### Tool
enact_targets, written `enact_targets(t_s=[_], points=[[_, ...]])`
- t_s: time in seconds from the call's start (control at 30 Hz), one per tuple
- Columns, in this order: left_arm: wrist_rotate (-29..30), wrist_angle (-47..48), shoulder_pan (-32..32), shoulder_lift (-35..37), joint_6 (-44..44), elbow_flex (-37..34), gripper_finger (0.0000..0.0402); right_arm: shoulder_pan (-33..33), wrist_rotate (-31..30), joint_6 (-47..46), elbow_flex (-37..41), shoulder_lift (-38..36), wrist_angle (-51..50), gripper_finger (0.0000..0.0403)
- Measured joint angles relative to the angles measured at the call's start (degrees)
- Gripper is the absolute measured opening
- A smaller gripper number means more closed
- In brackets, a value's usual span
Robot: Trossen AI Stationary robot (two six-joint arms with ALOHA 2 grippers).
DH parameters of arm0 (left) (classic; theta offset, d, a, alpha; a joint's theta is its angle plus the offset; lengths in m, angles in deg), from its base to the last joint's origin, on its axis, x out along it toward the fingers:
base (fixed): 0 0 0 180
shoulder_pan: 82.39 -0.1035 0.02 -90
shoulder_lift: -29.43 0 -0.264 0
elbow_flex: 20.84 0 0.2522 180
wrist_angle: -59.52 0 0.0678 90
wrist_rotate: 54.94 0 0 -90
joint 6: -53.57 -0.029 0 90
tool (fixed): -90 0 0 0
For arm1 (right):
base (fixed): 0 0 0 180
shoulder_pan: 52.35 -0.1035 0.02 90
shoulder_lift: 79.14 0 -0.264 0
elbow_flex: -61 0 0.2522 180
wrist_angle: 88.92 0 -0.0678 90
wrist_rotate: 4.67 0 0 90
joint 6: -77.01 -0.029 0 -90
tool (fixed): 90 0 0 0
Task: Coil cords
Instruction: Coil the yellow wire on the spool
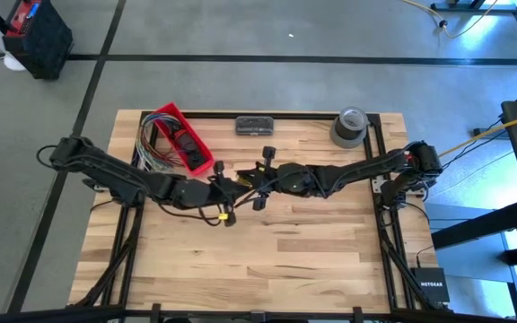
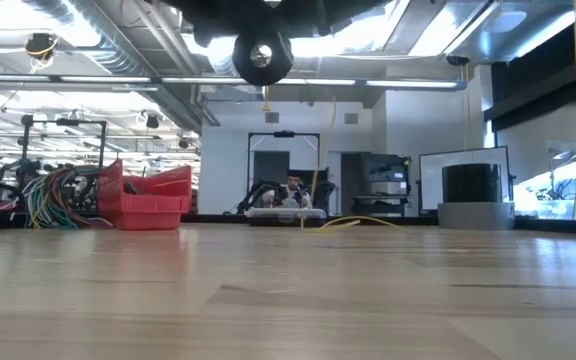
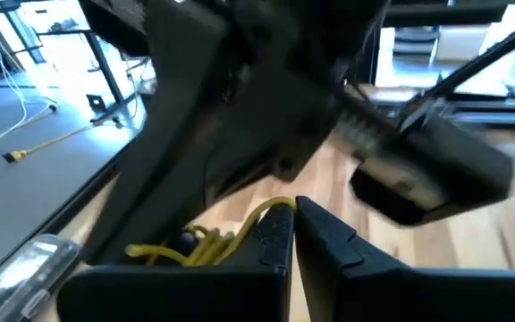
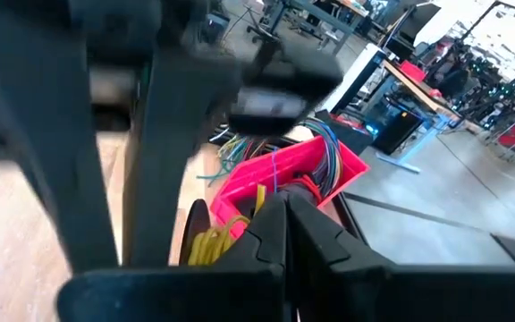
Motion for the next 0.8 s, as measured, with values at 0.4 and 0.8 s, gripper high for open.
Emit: enact_targets(t_s=[0.4, 0.8], points=[[0.6, -4.6, -1.4, -2.5, -2.0, 0.0, 0.0002, 0.0, -0.3, -6.9, -1.2, 0.0, 1.7, 0.0002], [0.6, -3.9, -1.6, -2.4, -3.6, 0.1, 0.0003, 0.0, 0.2, -7.0, -1.2, -0.1, 6.6, 0.0002]])
